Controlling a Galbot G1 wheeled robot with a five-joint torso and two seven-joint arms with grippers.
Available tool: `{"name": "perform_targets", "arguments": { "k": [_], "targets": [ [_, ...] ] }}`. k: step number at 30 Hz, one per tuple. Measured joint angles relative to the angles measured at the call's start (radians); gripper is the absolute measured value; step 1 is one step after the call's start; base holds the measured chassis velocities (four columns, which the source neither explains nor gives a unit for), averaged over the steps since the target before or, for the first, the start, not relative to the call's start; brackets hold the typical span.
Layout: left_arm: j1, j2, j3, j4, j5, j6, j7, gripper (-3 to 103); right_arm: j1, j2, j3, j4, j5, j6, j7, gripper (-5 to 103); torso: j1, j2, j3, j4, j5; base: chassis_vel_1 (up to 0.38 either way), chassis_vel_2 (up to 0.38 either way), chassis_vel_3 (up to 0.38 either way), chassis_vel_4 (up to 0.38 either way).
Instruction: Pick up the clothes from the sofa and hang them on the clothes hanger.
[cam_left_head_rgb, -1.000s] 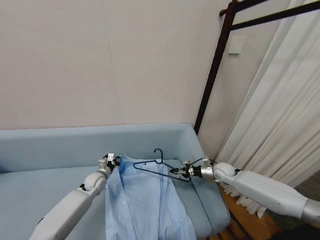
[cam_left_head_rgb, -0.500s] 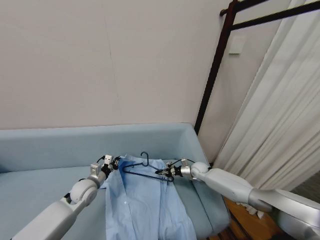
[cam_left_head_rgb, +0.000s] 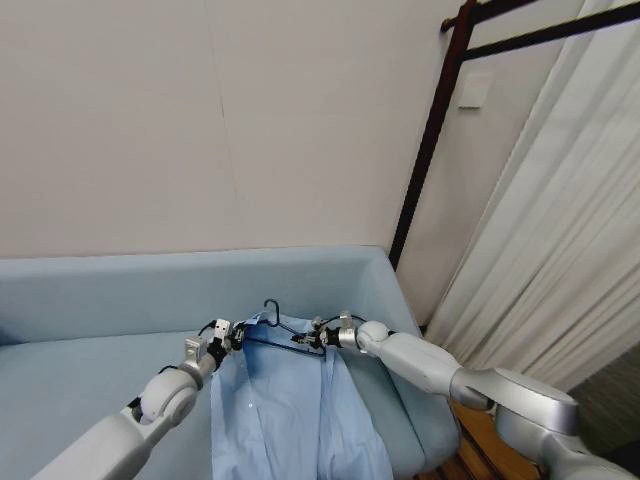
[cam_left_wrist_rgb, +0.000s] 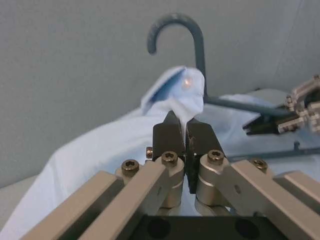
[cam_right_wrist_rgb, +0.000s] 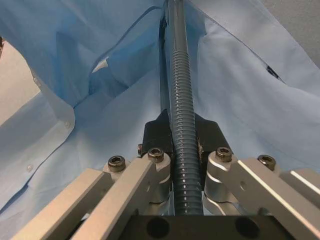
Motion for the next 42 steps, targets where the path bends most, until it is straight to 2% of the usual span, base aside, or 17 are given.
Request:
{"name": "perform_targets", "arguments": {
  "k": [8, 23, 24, 26, 28, 30, 31, 32, 35, 38, 41, 42],
  "targets": [
    [0.003, -0.026, 0.060, 0.055, 0.053, -0.016, 0.011, 1, 0.006, 0.031, 0.012, -0.026, -0.002, 0.023, 0.014, 8, 0.000, 0.000, 0.000, 0.0000, -0.0001, 0.000, 0.000, 0.000, 0.000],
    [0.003, -0.033, 0.099, 0.044, 0.060, -0.018, 0.012, 1, 0.040, 0.086, 0.026, -0.113, 0.000, 0.090, 0.034, 8, 0.000, 0.000, 0.000, 0.0003, 0.0000, 0.000, 0.000, 0.000, 0.000],
    [0.004, -0.034, 0.099, 0.051, 0.061, -0.017, 0.005, -2, 0.040, 0.087, 0.026, -0.114, -0.005, 0.095, 0.035, 8, 0.000, 0.000, 0.000, 0.0003, 0.0000, 0.000, 0.000, 0.000, 0.000],
    [0.002, -0.041, 0.096, 0.058, 0.061, -0.015, -0.011, 4, 0.037, 0.085, 0.027, -0.111, -0.013, 0.100, 0.037, 8, 0.000, 0.000, 0.000, 0.0003, 0.0000, 0.000, 0.000, 0.000, 0.000],
    [0.000, -0.046, 0.093, 0.061, 0.060, -0.016, -0.024, 4, 0.034, 0.082, 0.027, -0.106, -0.019, 0.103, 0.037, 8, 0.000, 0.000, 0.000, 0.0001, 0.0000, 0.000, 0.000, 0.000, 0.000],
    [-0.005, -0.052, 0.085, 0.064, 0.056, -0.022, -0.050, 15, 0.028, 0.072, 0.027, -0.096, -0.032, 0.110, 0.038, 8, 0.000, 0.000, 0.000, -0.0001, 0.0000, 0.000, 0.000, 0.000, 0.000],
    [-0.005, -0.053, 0.080, 0.064, 0.054, -0.022, -0.055, 20, 0.026, 0.071, 0.028, -0.094, -0.036, 0.112, 0.038, 8, 0.000, 0.000, 0.000, -0.0001, -0.0001, 0.000, 0.000, 0.000, 0.000],
    [-0.005, -0.053, 0.080, 0.064, 0.054, -0.022, -0.055, 20, 0.026, 0.071, 0.028, -0.094, -0.036, 0.112, 0.038, 8, 0.000, 0.000, 0.000, -0.0001, -0.0001, 0.000, 0.000, 0.000, 0.000],
    [0.004, -0.050, 0.052, 0.050, 0.044, -0.021, -0.065, 36, 0.022, 0.067, 0.028, -0.098, -0.067, 0.132, 0.035, 8, 0.000, 0.000, 0.000, 0.0000, -0.0001, 0.000, 0.000, 0.000, 0.000],
    [0.010, -0.043, 0.042, 0.038, 0.040, -0.019, -0.067, 42, 0.021, 0.068, 0.026, -0.106, -0.077, 0.139, 0.033, 8, 0.000, 0.000, 0.000, 0.0002, -0.0001, 0.000, 0.000, 0.000, 0.000],
    [0.019, -0.031, 0.032, 0.020, 0.035, -0.016, -0.075, 58, 0.008, 0.085, 0.023, -0.129, -0.095, 0.158, 0.051, 8, 0.000, 0.000, 0.000, 0.0002, 0.0000, 0.000, 0.000, 0.000, 0.000],
    [0.021, -0.030, 0.031, 0.017, 0.035, -0.015, -0.079, 58, 0.004, 0.088, 0.023, -0.132, -0.101, 0.162, 0.067, 8, 0.000, 0.000, 0.000, 0.0002, 0.0000, 0.000, 0.000, 0.000, 0.000]
  ]
}}
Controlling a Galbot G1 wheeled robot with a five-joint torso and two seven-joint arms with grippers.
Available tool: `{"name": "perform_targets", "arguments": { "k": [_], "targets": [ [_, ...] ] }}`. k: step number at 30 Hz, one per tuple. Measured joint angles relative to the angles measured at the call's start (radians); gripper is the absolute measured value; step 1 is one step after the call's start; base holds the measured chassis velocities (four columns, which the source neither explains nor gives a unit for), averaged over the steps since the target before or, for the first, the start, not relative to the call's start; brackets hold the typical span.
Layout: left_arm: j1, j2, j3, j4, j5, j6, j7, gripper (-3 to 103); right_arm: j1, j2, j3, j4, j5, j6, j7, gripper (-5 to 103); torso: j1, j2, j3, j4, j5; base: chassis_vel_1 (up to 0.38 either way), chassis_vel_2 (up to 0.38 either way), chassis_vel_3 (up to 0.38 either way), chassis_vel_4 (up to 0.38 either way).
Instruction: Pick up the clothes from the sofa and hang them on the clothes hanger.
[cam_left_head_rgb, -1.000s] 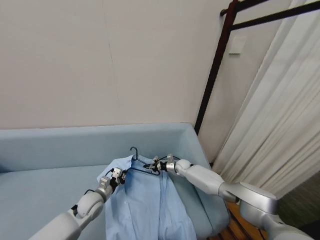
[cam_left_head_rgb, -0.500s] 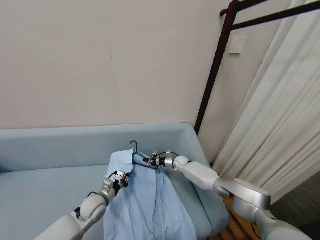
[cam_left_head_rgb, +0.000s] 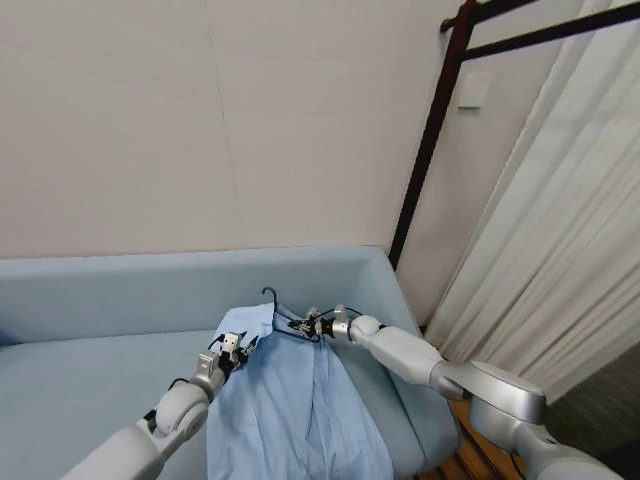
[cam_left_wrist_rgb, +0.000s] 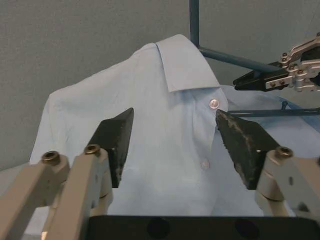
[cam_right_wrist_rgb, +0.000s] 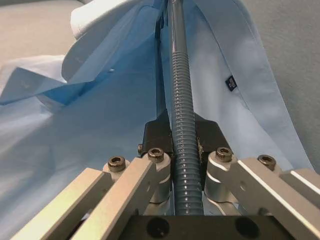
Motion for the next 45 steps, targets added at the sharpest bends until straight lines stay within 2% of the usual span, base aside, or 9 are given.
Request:
{"name": "perform_targets", "arguments": {
  "k": [3, 12, 22, 23, 31, 34, 36, 41, 45],
  "targets": [
    [0.003, 0.000, 0.000, -0.006, -0.001, 0.002, -0.008, 70, -0.009, 0.007, 0.001, -0.004, -0.022, 0.014, 0.042, 7, 0.000, 0.000, 0.000, 0.0001, 0.0000, 0.000, 0.000, 0.000, 0.000],
    [0.006, -0.007, -0.006, -0.020, -0.002, 0.003, -0.012, 98, -0.021, 0.001, 0.002, 0.001, -0.098, 0.042, 0.178, 39, 0.000, 0.000, 0.000, -0.0001, 0.0000, 0.000, 0.000, 0.000, 0.000],
    [0.163, -0.017, -0.063, -0.106, 0.022, 0.063, -0.068, 100, -0.060, -0.054, 0.021, 0.088, -0.136, 0.044, 0.286, 72, 0.000, 0.000, 0.000, 0.0003, 0.0000, 0.000, 0.000, 0.000, 0.000],
    [0.199, -0.030, -0.072, -0.112, 0.032, 0.067, -0.082, 100, -0.075, -0.070, 0.031, 0.116, -0.152, 0.035, 0.310, 83, 0.000, 0.000, 0.000, 0.0003, 0.0000, 0.000, 0.000, 0.000, 0.000],
    [0.262, -0.051, -0.094, -0.118, 0.060, 0.096, -0.096, 100, -0.170, -0.193, 0.109, 0.333, -0.201, -0.082, 0.404, 99, 0.000, 0.000, 0.000, -0.0005, -0.0001, 0.000, 0.000, 0.000, 0.000],
    [0.282, -0.058, -0.093, -0.126, 0.055, 0.140, -0.116, 100, -0.231, -0.248, 0.135, 0.444, -0.199, -0.156, 0.511, 100, 0.000, 0.000, 0.000, -0.0003, 0.0005, 0.000, 0.000, 0.000, 0.000],
    [0.294, -0.088, -0.089, -0.131, -0.004, 0.190, -0.205, 100, -0.313, -0.292, 0.179, 0.562, -0.157, -0.263, 0.656, 100, 0.000, 0.000, 0.000, -0.0002, -0.0002, 0.000, 0.000, 0.000, 0.000],
    [0.313, -0.126, -0.098, -0.140, -0.103, 0.230, -0.341, 100, -0.419, -0.342, 0.259, 0.739, -0.024, -0.396, 0.892, 100, 0.000, 0.000, 0.000, -0.0003, -0.0001, 0.000, 0.000, 0.000, 0.000],
    [0.335, -0.133, -0.119, -0.141, -0.111, 0.235, -0.370, 100, -0.469, -0.358, 0.306, 0.819, 0.026, -0.453, 1.013, 100, 0.000, 0.000, 0.000, -0.0001, 0.0000, 0.000, 0.000, 0.000, 0.000]
  ]
}}
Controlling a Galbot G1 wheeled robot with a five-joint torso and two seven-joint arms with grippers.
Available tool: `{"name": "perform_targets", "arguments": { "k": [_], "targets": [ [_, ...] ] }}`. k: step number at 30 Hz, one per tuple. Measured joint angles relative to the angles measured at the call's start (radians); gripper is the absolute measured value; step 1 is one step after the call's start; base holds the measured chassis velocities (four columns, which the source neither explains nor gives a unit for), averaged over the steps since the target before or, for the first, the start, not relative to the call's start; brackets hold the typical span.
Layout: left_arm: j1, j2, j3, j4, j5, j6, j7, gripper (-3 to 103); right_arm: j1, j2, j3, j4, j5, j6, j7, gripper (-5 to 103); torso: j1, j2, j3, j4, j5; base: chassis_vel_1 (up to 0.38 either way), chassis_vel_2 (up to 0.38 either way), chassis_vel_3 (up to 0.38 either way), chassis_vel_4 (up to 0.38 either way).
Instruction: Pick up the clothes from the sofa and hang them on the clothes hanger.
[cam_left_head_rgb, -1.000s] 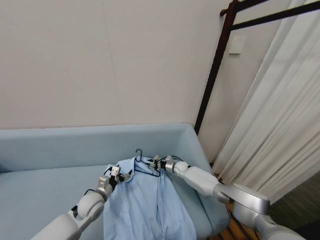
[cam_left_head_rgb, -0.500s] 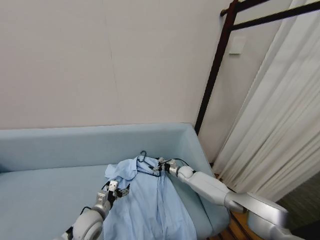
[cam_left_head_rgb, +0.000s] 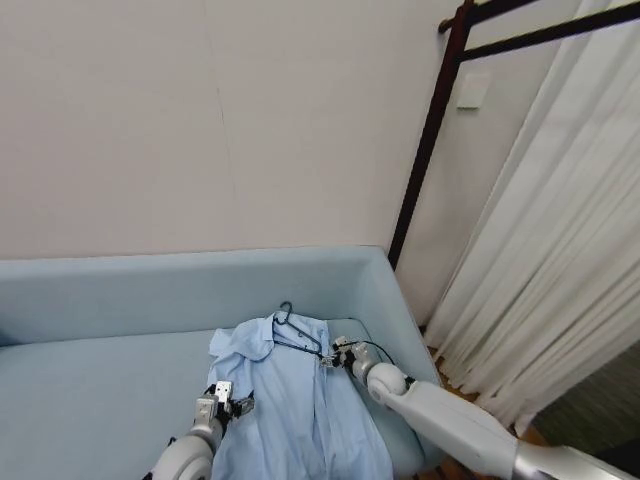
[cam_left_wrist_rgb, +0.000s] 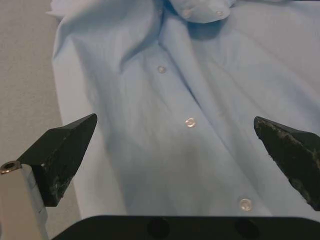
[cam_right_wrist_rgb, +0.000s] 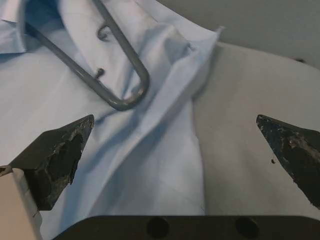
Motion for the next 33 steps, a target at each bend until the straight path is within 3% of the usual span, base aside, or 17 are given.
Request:
{"name": "perform_targets", "arguments": {
  "k": [2, 6, 9, 23, 26, 28, 29, 32, 33],
  "targets": [
    [0.024, -0.007, -0.028, 0.000, 0.000, 0.002, -0.006, 100, -0.040, -0.005, 0.032, 0.050, 0.038, -0.037, 0.089, 100, 0.000, 0.000, 0.000, 0.0003, 0.0000, 0.000, 0.000, 0.000, 0.000],
    [0.034, -0.019, -0.044, 0.006, 0.001, 0.003, -0.008, 100, -0.128, -0.022, 0.101, 0.116, 0.069, -0.066, 0.141, 100, 0.000, 0.000, 0.000, 0.0002, 0.0000, 0.000, 0.000, 0.000, 0.000],
    [0.038, -0.025, -0.044, 0.005, 0.001, 0.003, -0.008, 100, -0.172, -0.030, 0.127, 0.136, 0.065, -0.067, 0.148, 100, 0.000, 0.000, 0.000, -0.0007, -0.0001, 0.000, 0.000, 0.000, 0.000],
    [0.024, -0.046, -0.039, 0.109, 0.003, 0.000, 0.014, 103, -0.243, 0.007, 0.151, 0.084, 0.047, -0.057, 0.126, 103, 0.000, 0.000, 0.000, 0.0001, 0.0000, 0.000, 0.000, 0.000, 0.000],
    [0.021, -0.048, -0.036, 0.121, 0.003, 0.003, 0.027, 101, -0.244, 0.012, 0.152, 0.071, 0.044, -0.054, 0.123, 99, 0.000, 0.000, 0.000, 0.0001, -0.0001, 0.000, 0.000, 0.000, 0.000],
    [0.014, -0.050, -0.030, 0.137, 0.003, 0.010, 0.049, 92, -0.246, 0.017, 0.153, 0.054, 0.044, -0.052, 0.118, 89, 0.000, 0.000, 0.000, -0.0001, -0.0001, 0.000, 0.000, 0.000, 0.000],
    [0.014, -0.050, -0.030, 0.137, 0.003, 0.010, 0.049, 92, -0.246, 0.017, 0.153, 0.054, 0.044, -0.052, 0.118, 89, 0.000, 0.000, 0.000, -0.0001, -0.0001, 0.000, 0.000, 0.000, 0.000],
    [0.004, -0.049, -0.015, 0.160, 0.005, 0.009, 0.074, 76, -0.256, 0.020, 0.154, 0.043, 0.042, -0.045, 0.114, 73, 0.000, 0.000, 0.000, -0.0001, -0.0001, 0.000, 0.000, 0.000, 0.000],
    [0.004, -0.049, -0.015, 0.160, 0.005, 0.009, 0.074, 76, -0.256, 0.020, 0.154, 0.043, 0.042, -0.045, 0.114, 73, 0.000, 0.000, 0.000, -0.0001, -0.0001, 0.000, 0.000, 0.000, 0.000]
  ]
}}
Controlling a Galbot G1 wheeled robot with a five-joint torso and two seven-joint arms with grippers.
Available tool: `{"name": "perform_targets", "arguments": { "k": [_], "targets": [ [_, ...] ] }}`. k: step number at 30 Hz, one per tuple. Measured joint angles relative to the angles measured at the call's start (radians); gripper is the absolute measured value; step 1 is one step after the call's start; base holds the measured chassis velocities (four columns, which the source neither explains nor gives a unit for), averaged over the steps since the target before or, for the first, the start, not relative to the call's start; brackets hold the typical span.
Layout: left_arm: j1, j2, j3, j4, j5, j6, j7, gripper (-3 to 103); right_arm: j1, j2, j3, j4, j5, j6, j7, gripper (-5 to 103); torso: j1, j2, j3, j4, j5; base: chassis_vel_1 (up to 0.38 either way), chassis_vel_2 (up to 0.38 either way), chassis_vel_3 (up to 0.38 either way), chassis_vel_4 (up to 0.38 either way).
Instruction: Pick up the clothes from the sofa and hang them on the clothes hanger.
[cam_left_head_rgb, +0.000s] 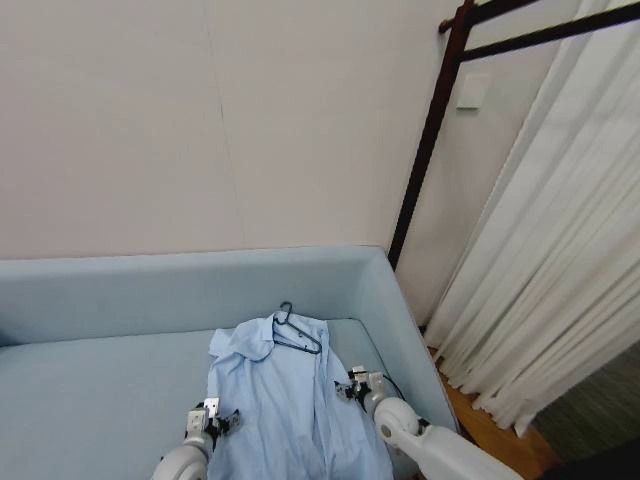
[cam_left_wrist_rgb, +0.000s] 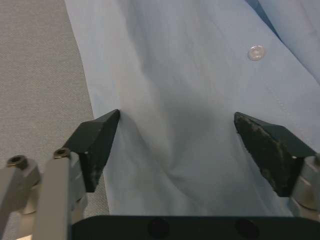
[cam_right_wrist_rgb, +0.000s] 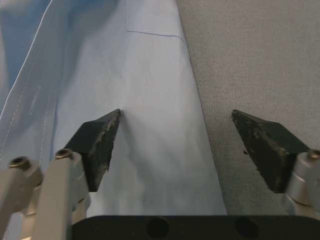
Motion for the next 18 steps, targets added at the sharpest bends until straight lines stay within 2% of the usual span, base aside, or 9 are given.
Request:
{"name": "perform_targets", "arguments": {
  "k": [2, 3, 5, 7, 10, 11, 12, 16, 18],
  "targets": [
    [-0.003, 0.001, 0.003, 0.003, 0.000, -0.002, 0.001, 70, -0.006, -0.001, 0.000, 0.004, -0.003, 0.003, 0.000, 68, 0.000, 0.000, 0.000, 0.0000, 0.0000, 0.000, 0.000, 0.000, 0.000],
    [-0.003, 0.002, 0.003, 0.003, 0.000, -0.003, 0.002, 59, -0.008, -0.002, 0.000, 0.010, -0.004, 0.003, 0.000, 62, 0.000, 0.000, 0.000, -0.0001, 0.0000, 0.000, 0.000, 0.000, 0.000],
    [-0.003, 0.004, 0.003, 0.003, 0.000, -0.004, 0.004, 54, -0.008, -0.003, -0.003, 0.013, -0.005, 0.004, 0.000, 51, 0.000, 0.000, 0.000, 0.0000, 0.0000, 0.000, 0.000, 0.000, 0.000],
    [-0.003, 0.005, 0.003, 0.003, 0.000, -0.004, 0.005, 48, -0.008, -0.003, -0.004, 0.013, -0.006, 0.004, 0.000, 51, 0.000, 0.000, 0.000, 0.0000, 0.0001, 0.000, 0.000, 0.000, 0.000],
    [-0.002, 0.006, 0.003, 0.003, 0.000, -0.005, 0.010, 43, -0.003, 0.000, -0.008, 0.012, -0.008, 0.005, 0.000, 41, 0.000, 0.000, 0.000, 0.0001, 0.0000, 0.000, 0.000, 0.000, 0.000],
    [-0.001, 0.008, 0.002, 0.003, 0.000, -0.005, 0.013, 32, -0.001, 0.001, -0.012, 0.012, -0.010, 0.005, 0.001, 35, 0.000, 0.000, 0.000, 0.0001, 0.0000, 0.000, 0.000, 0.000, 0.000],
    [-0.001, 0.008, 0.002, 0.003, 0.000, -0.005, 0.014, 32, 0.000, 0.001, -0.012, 0.012, -0.010, 0.006, 0.001, 30, 0.000, 0.000, 0.000, 0.0001, 0.0001, 0.000, 0.000, 0.000, 0.000],
    [0.019, 0.020, -0.003, -0.023, 0.001, -0.007, 0.018, 11, -0.004, -0.020, -0.020, 0.037, -0.017, 0.006, 0.002, 14, 0.000, 0.000, 0.000, 0.0002, 0.0001, 0.000, 0.000, 0.000, 0.000],
    [0.024, 0.022, -0.004, -0.031, 0.002, -0.006, 0.018, 11, -0.007, -0.025, -0.020, 0.042, -0.017, 0.005, 0.002, 8, 0.000, 0.000, 0.000, 0.0002, 0.0001, 0.000, 0.000, 0.000, 0.000]
  ]
}}
